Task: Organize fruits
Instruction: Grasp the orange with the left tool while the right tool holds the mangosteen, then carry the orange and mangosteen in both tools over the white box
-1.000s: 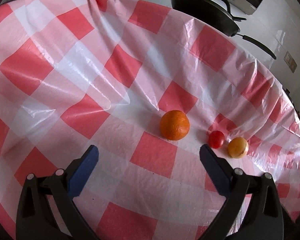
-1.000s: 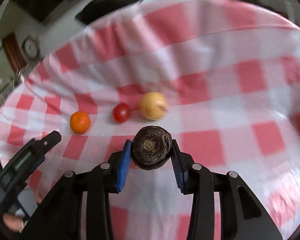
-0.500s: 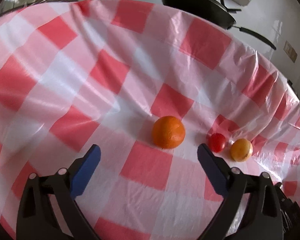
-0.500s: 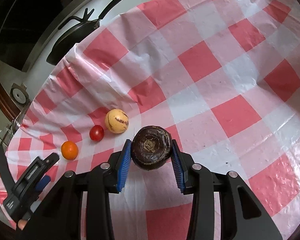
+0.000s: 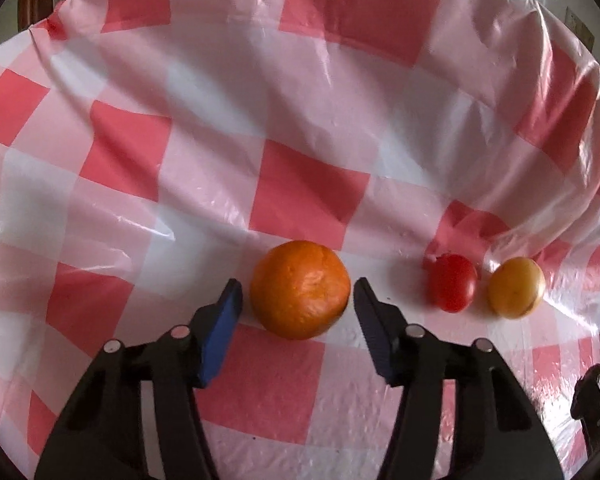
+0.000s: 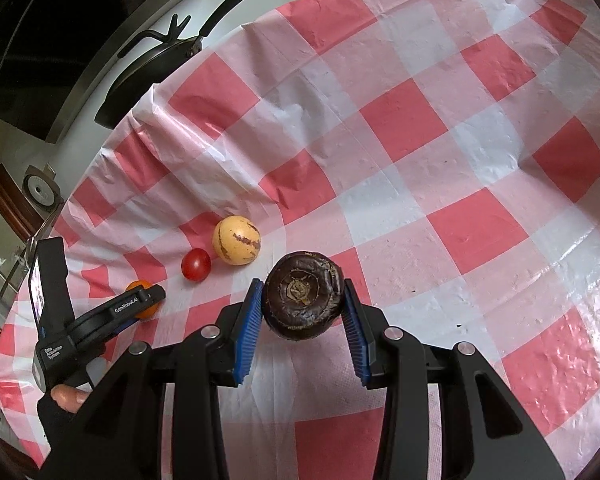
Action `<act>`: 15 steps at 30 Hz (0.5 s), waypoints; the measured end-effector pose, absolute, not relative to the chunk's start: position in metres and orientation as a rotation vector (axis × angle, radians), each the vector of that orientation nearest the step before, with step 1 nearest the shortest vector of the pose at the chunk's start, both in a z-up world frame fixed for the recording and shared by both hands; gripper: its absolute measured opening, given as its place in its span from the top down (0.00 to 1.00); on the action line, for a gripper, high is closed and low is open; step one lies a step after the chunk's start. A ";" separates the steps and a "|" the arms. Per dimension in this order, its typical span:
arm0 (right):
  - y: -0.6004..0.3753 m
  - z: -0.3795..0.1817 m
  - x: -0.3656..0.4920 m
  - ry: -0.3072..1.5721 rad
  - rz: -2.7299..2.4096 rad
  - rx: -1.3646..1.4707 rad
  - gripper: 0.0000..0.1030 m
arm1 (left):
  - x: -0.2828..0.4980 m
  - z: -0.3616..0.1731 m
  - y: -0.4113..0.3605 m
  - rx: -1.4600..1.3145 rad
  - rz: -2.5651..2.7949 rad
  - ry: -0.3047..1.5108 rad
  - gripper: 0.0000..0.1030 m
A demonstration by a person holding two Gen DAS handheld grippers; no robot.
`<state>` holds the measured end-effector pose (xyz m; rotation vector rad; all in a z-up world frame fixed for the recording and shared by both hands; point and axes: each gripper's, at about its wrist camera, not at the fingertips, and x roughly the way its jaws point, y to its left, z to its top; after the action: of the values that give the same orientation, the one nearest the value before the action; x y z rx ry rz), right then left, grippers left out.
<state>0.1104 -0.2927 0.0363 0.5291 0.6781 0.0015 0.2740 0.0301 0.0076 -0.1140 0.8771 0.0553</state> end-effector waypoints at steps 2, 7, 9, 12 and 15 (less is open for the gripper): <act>-0.293 0.036 0.110 0.678 0.000 0.530 0.62 | 0.273 0.008 0.032 -0.130 0.045 0.872 0.55; -0.293 0.036 0.111 0.682 0.001 0.530 0.62 | 0.261 0.012 0.036 -0.158 0.024 0.834 0.56; -0.292 0.035 0.111 0.685 0.004 0.528 0.62 | 0.257 0.014 0.038 -0.173 0.027 0.824 0.56; -0.293 0.034 0.112 0.688 0.006 0.533 0.62 | 0.254 0.013 0.043 -0.196 0.029 0.821 0.56; -0.294 0.034 0.112 0.685 0.012 0.540 0.62 | 0.249 0.012 0.050 -0.210 0.027 0.814 0.56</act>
<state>0.1124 -0.2938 0.0342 0.5398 0.6846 0.0120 0.2493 0.0498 0.0125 -0.2104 0.8138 0.0269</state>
